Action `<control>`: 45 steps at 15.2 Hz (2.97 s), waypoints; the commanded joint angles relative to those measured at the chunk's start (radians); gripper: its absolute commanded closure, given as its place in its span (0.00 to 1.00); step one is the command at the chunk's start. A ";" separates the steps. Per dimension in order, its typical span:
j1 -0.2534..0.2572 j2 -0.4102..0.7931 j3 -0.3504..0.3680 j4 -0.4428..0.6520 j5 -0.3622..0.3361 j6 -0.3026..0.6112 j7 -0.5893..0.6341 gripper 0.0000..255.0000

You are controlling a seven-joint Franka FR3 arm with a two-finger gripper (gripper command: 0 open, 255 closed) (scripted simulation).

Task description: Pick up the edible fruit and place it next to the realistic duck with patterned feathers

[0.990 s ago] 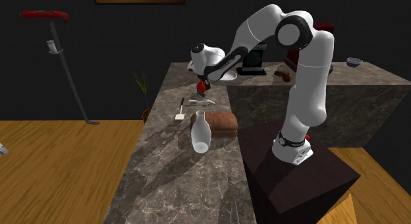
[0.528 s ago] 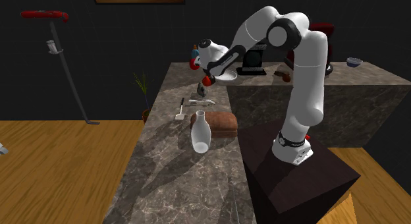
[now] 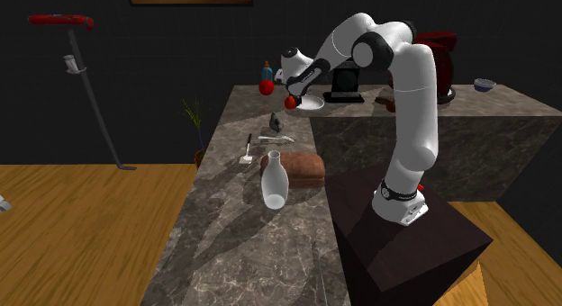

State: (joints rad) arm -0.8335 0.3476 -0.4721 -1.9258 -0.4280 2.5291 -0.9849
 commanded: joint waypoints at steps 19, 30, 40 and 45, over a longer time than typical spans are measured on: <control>-0.149 0.242 0.033 0.115 0.106 0.164 -0.108 1.00; -0.158 0.354 0.036 0.125 0.109 0.257 -0.066 1.00; -0.160 0.390 0.037 0.133 0.110 0.282 -0.054 1.00; -0.161 0.391 0.037 0.134 0.111 0.282 -0.055 0.00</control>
State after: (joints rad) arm -0.9940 0.7378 -0.4350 -1.7920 -0.3172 2.8109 -1.0396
